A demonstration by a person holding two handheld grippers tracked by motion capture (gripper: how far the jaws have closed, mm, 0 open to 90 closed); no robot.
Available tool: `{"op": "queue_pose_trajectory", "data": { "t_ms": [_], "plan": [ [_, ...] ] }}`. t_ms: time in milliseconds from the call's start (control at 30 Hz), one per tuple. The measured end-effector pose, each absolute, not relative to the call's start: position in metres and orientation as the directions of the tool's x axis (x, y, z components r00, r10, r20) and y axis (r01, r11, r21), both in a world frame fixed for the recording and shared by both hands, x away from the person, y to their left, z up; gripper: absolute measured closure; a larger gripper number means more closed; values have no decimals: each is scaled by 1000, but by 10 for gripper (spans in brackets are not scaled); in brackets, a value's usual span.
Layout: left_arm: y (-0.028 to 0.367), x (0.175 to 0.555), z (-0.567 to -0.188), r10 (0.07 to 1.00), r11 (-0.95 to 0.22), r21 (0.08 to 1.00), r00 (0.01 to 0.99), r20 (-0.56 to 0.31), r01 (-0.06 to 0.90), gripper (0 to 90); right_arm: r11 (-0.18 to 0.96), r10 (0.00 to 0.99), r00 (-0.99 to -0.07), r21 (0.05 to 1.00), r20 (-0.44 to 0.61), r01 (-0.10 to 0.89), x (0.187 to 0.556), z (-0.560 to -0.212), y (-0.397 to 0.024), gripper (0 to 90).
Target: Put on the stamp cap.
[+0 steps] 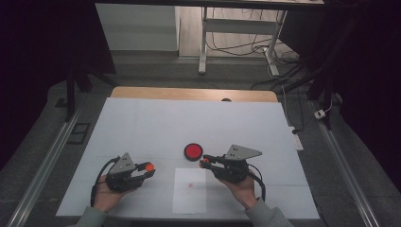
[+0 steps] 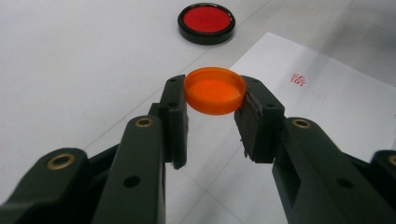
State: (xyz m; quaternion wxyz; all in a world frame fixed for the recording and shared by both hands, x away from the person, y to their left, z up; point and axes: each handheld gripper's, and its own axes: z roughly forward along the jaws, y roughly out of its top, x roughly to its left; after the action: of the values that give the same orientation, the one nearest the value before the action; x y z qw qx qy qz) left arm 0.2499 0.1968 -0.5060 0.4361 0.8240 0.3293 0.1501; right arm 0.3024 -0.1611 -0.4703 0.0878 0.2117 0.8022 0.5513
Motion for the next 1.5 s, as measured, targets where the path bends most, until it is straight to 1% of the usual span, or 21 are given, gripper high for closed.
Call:
{"op": "queue_pose_trajectory", "data": {
  "t_ms": [333,467,900,1500],
  "plan": [
    [184,250,-503,639,-423,821,769,-31,384,651,299,441,-892,922,96,247,303,-470,-164,722],
    [180,252,-502,618,-406,829,784,-60,383,651,296,443,-891,921,102,253,303,-471,-164,721],
    [150,253,-499,552,-468,819,834,-23,332,650,307,439,-893,918,97,251,302,-474,-162,721],
    [119,262,-497,489,-513,806,872,-6,294,650,291,441,-890,920,116,264,304,-475,-162,721]
  ]
}}
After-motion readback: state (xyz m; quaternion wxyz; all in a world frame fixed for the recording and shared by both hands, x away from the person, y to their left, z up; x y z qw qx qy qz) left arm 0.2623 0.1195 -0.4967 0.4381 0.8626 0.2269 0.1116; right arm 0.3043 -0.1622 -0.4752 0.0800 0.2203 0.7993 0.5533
